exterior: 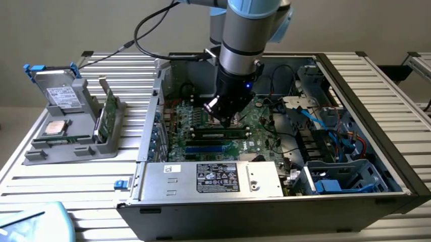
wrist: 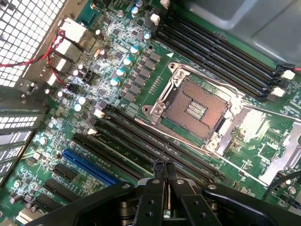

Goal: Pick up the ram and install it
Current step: 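Press down the ram until it locks into place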

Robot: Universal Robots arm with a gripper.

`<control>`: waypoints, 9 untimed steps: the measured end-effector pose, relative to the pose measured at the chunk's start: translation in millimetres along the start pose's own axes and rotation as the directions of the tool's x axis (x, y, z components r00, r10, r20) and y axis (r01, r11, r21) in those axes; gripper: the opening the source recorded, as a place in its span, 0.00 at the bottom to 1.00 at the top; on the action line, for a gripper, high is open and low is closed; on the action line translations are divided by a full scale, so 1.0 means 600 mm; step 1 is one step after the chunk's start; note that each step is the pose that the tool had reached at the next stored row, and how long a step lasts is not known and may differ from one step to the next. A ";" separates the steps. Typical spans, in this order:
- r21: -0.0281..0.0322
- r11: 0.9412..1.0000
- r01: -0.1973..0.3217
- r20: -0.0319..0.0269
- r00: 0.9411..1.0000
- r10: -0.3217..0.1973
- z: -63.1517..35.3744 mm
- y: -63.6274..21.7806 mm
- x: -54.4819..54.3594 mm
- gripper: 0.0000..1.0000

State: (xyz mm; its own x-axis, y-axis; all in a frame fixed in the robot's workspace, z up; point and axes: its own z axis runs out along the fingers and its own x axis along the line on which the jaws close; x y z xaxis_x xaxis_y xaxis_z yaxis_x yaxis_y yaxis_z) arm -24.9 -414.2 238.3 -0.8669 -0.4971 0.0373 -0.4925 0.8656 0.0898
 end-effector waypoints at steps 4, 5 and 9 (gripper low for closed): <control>-0.001 1.000 -0.030 0.003 1.000 0.030 0.000 0.001 0.001 0.11; -0.002 0.999 -0.041 0.004 0.999 0.041 0.000 0.001 0.001 0.11; -0.004 0.995 -0.099 0.009 0.995 0.099 0.000 0.001 0.001 0.11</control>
State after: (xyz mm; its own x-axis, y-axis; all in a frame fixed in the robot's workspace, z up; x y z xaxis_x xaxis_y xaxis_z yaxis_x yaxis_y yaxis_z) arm -25.7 -414.2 238.5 -0.9122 -0.4081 0.0372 -0.4037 0.9105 0.0898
